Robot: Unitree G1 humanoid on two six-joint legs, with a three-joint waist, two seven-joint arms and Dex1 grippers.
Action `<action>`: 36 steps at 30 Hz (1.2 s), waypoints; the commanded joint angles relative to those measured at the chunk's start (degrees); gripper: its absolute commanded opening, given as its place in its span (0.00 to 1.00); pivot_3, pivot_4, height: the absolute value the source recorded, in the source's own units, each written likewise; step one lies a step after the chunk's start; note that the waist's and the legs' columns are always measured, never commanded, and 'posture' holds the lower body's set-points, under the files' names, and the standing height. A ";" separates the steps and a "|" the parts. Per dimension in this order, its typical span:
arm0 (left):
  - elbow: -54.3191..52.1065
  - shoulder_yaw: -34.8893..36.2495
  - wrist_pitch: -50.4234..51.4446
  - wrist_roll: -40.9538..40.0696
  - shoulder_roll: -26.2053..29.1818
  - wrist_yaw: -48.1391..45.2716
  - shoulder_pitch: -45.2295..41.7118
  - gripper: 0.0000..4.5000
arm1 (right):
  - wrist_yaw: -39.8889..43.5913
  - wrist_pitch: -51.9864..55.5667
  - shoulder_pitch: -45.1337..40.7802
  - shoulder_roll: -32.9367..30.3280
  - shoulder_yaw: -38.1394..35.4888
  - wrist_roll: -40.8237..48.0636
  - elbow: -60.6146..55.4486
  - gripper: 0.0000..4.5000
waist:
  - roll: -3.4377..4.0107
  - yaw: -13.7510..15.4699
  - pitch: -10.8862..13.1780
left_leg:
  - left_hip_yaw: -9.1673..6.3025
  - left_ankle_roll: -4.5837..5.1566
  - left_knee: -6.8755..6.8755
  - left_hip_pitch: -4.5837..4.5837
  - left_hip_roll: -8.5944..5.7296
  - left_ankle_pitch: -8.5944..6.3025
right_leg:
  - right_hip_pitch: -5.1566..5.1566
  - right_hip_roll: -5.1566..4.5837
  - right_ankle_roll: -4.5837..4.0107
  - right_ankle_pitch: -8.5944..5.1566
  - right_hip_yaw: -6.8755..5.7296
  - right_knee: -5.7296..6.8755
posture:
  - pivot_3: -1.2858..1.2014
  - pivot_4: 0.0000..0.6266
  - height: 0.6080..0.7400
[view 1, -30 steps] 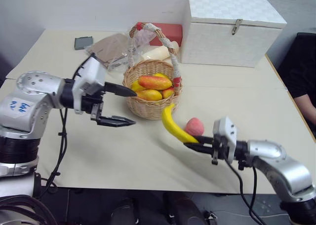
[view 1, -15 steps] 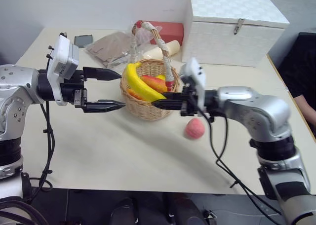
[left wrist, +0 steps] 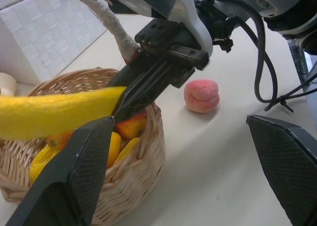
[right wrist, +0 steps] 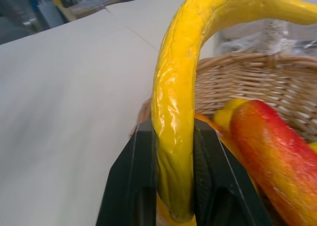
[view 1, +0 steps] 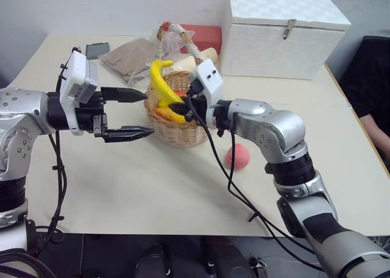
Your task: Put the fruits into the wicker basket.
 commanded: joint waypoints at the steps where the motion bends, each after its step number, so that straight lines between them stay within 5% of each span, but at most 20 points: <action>1: -1.54 1.65 -1.19 -1.06 0.53 0.07 -0.03 1.00 | 0.73 -0.89 0.67 -0.66 -1.28 -0.89 -3.21 0.47 | 0.00 -0.05 0.00 | 0.00 0.00 -0.01 0.00 0.00 0.00 | -0.01 0.00 0.00 0.00 0.00 0.00 | 0.52 0.24 1.00; 4: -0.92 1.35 -1.69 -0.81 0.56 -0.19 -0.29 1.00 | 1.69 -0.58 1.37 -0.75 -1.48 -0.45 -5.29 0.66 | 0.00 -0.15 0.00 | 0.01 -0.01 -0.05 -0.01 0.00 0.00 | -0.04 0.00 -0.02 -0.01 0.01 0.00 | 0.52 0.24 1.00; 9: 0.37 -0.33 -2.54 -0.32 -0.06 -0.77 -1.98 1.00 | 4.95 2.19 4.05 -2.21 -3.07 3.07 -10.58 0.66 | 0.00 -0.08 0.00 | -0.01 -0.01 -0.05 -0.01 0.00 0.01 | -0.04 0.01 -0.02 -0.01 -0.01 0.01 | 0.52 0.24 1.00; 16: 2.66 -3.76 -3.98 0.46 -1.89 -2.39 -5.00 1.00 | 12.71 15.31 11.78 -9.53 -10.94 19.69 -21.89 0.66 | 0.00 0.22 0.00 | -0.02 0.00 -0.04 -0.02 0.00 0.00 | 0.00 0.01 -0.02 -0.01 -0.02 -0.02 | 0.52 0.24 1.00; 20: 2.29 -5.87 -4.50 0.88 -3.19 -2.98 -5.72 1.00 | 11.76 13.29 19.71 -17.89 -17.48 18.47 -26.03 0.66 | -0.01 0.48 -0.01 | -0.07 0.02 -0.03 -0.03 -0.02 -0.01 | 0.08 -0.01 -0.01 -0.01 -0.04 -0.13 | 0.52 0.24 1.00; 23: 1.38 -7.17 -4.69 0.84 -3.83 -3.82 -5.11 1.00 | 12.00 9.71 28.17 -23.76 -22.60 16.06 -28.53 0.78 | -0.01 0.47 -0.01 | -0.07 0.04 -0.06 -0.03 -0.03 -0.02 | 0.11 -0.01 0.02 0.00 -0.04 -0.20 | 0.52 0.24 1.00; 26: 0.74 -8.54 -4.72 0.48 -4.81 -4.56 -5.10 1.00 | 13.77 -0.53 38.43 -28.17 -23.52 9.16 -31.22 0.99 | -0.01 0.41 -0.01 | -0.10 0.01 -0.26 0.00 -0.04 0.00 | 0.11 0.03 0.03 -0.01 -0.04 -0.32 | 0.52 0.24 1.00; 36: 1.30 -11.80 -5.10 0.80 -6.62 -7.71 -7.57 1.00 | 11.91 -13.11 47.42 -21.76 -18.22 3.81 -28.76 0.99 | -0.01 0.13 -0.01 | -0.11 -0.08 -0.25 0.18 -0.02 0.15 | 0.24 0.11 0.07 0.04 0.01 -0.21 | 0.52 0.24 1.00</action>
